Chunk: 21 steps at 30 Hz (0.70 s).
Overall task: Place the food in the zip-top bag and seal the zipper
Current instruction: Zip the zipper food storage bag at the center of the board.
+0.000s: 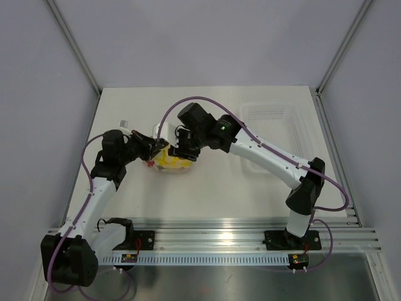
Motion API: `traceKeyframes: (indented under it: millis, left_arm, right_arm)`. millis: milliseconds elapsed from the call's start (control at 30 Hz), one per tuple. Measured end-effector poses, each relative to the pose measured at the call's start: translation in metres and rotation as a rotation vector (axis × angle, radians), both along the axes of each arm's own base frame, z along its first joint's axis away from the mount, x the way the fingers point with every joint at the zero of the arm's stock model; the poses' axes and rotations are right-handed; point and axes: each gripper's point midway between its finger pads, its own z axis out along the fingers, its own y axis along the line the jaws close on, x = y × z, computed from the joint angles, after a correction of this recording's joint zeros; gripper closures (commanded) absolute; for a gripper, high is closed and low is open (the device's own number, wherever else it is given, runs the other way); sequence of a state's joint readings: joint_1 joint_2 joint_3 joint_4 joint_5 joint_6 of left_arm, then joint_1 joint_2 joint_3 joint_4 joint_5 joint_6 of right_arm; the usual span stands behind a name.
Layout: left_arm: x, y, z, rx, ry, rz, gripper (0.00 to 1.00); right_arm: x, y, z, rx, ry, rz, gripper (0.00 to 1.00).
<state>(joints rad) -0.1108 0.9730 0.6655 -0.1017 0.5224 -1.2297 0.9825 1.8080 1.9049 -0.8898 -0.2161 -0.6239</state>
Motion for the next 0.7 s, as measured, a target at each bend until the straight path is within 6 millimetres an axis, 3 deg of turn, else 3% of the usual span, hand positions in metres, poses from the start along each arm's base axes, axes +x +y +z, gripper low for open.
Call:
traceKeyframes:
  millis: [133, 500, 600, 633, 700]
  left_arm:
    - [0.000, -0.001, 0.002, 0.001, 0.006, -0.010, 1.00]
    - [0.000, -0.006, 0.008, 0.008, 0.019, -0.058, 1.00]
    - [0.000, -0.006, 0.009, 0.009, 0.018, -0.059, 1.00]
    - [0.000, -0.006, 0.008, 0.009, 0.019, -0.060, 1.00]
    - [-0.001, -0.006, 0.008, 0.008, 0.021, -0.061, 1.00]
  right_arm:
    - [0.000, 0.004, -0.007, -0.002, -0.027, 0.079, 0.49]
    - [0.026, 0.008, 0.011, 0.059, -0.060, 0.132, 0.51]
    - [0.026, 0.009, 0.006, 0.049, -0.050, 0.144, 0.55]
    - [0.026, 0.009, 0.005, 0.045, -0.044, 0.147, 0.63]
    - [0.027, 0.010, 0.002, 0.043, -0.038, 0.154, 0.68]
